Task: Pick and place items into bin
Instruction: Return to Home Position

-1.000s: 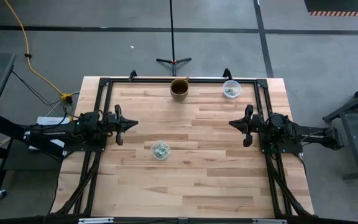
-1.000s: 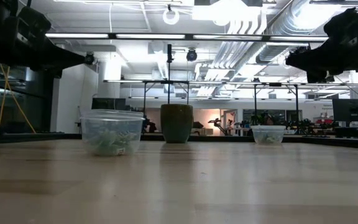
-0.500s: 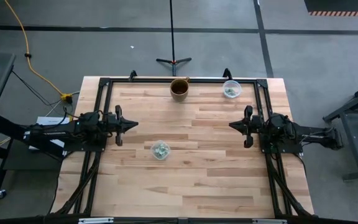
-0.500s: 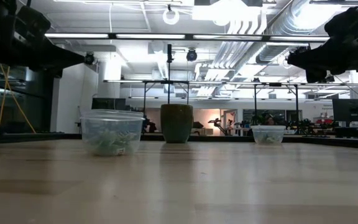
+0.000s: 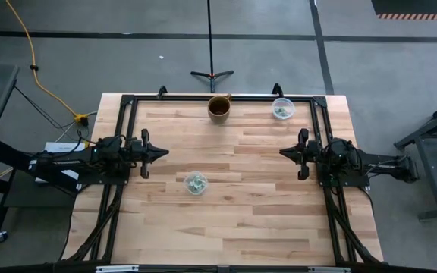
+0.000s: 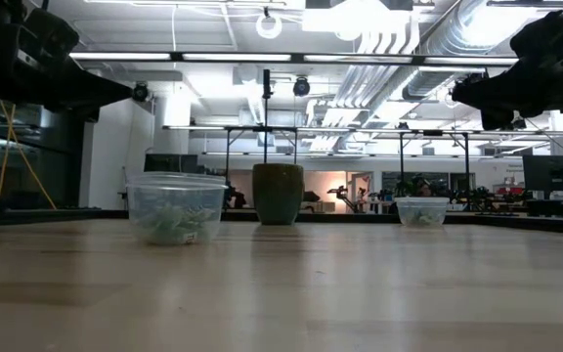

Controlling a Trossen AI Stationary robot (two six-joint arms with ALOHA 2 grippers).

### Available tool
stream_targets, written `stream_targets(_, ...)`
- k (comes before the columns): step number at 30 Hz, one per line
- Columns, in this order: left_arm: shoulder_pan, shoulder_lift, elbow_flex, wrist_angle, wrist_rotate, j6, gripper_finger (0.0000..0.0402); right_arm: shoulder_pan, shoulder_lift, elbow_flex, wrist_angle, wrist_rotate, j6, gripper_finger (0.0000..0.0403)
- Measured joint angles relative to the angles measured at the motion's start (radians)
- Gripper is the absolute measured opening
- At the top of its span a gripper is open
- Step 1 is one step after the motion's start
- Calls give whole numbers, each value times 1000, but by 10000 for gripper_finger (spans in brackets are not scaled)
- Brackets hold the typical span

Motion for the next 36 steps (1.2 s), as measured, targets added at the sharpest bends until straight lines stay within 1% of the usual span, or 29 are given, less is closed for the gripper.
stream_targets(3, 0, 0, 0, 0, 0, 0, 38, 0, 0, 0, 0, 0, 7, 12)
stream_targets(9, 0, 1, 0, 0, -1, 27, 28, 0, 0, 0, 1, 6, 3, 12)
stream_targets(11, 0, 1, 0, 0, -1, 26, 32, 0, 0, 0, 1, 9, 3, 12)
stream_targets(18, 0, 1, 0, -1, -1, 28, 86, 0, 0, 1, 1, 8, 1, 12)
stream_targets(23, 0, 1, 0, -1, -1, 29, 108, 0, 0, 1, 1, 8, 3, 12)
stream_targets(36, 0, 1, 0, -1, -2, 29, 106, 0, 0, 1, 1, 8, 1, 12)
